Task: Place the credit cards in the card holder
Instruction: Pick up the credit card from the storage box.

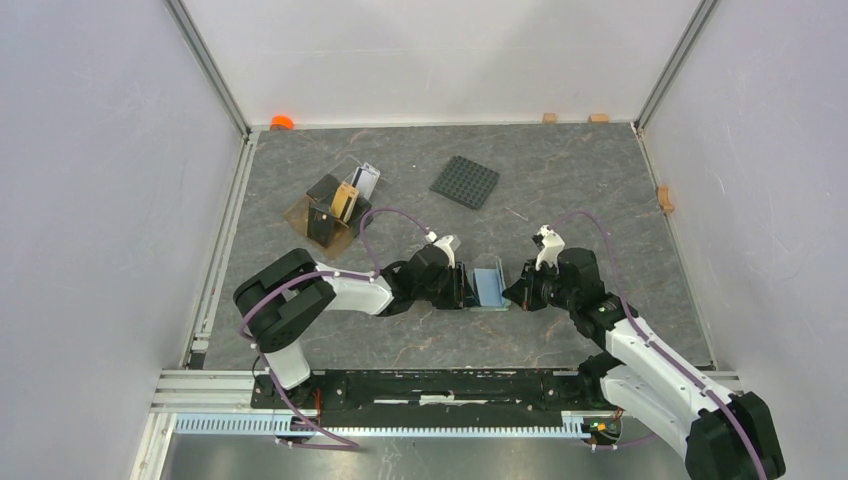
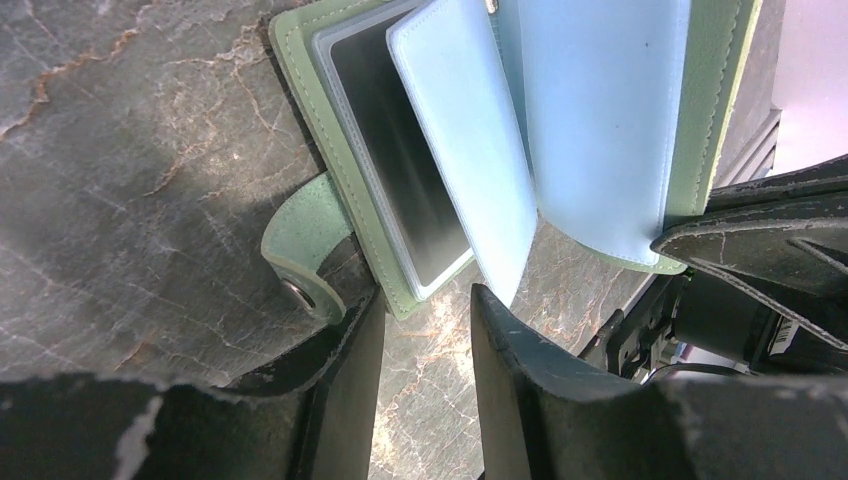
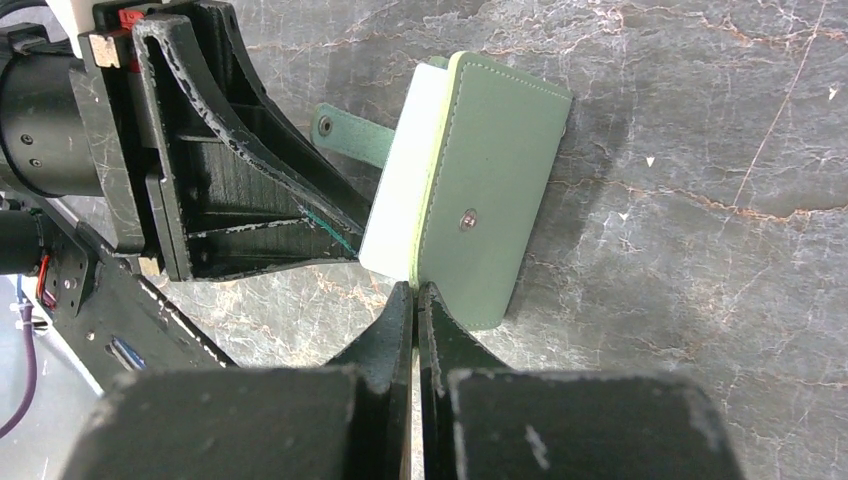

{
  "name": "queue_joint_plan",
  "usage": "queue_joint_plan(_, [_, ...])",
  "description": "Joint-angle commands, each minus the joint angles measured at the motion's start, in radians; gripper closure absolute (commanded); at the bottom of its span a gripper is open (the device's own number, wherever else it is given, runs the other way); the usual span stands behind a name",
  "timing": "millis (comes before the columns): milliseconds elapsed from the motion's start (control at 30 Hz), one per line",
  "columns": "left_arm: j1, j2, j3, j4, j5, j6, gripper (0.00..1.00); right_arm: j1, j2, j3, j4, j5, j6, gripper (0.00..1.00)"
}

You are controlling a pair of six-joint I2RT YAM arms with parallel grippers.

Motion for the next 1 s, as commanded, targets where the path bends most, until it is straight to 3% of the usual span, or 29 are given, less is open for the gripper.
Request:
queue_joint_plan(0, [0.009, 0.001, -0.018, -0.016, -0.023, 0.006, 0.55, 0.006, -0.005, -0.013, 0.028, 0.048, 0.019, 1.0])
queue_joint_plan(200, [0.016, -0.081, -0.038, -0.083, -0.062, 0.032, 0.52, 0.006, -0.046, 0.025, -0.087, 0.251, -0.001, 1.0])
queue_joint_plan(367, [0.021, -0.227, -0.019, -0.25, -0.121, 0.094, 0.37, 0.005, -0.046, 0.031, -0.171, 0.408, -0.023, 0.96])
queue_joint_plan(567, [0.082, -0.4, 0.09, -0.605, -0.202, 0.202, 0.19, 0.0, -0.037, 0.005, -0.169, 0.466, -0.024, 0.71])
queue_joint_plan(633, [0.136, -0.452, 0.135, -0.742, -0.217, 0.235, 0.13, -0.003, -0.034, 0.006, -0.166, 0.474, -0.032, 0.52])
queue_joint_plan(767, [0.32, -0.523, 0.227, -0.945, -0.219, 0.325, 0.04, -0.019, -0.036, 0.014, -0.174, 0.493, -0.056, 0.32])
queue_joint_plan(967, [0.563, -0.493, 0.367, -1.109, -0.312, 0.476, 0.0, -0.069, -0.057, 0.009, -0.164, 0.441, -0.094, 0.15])
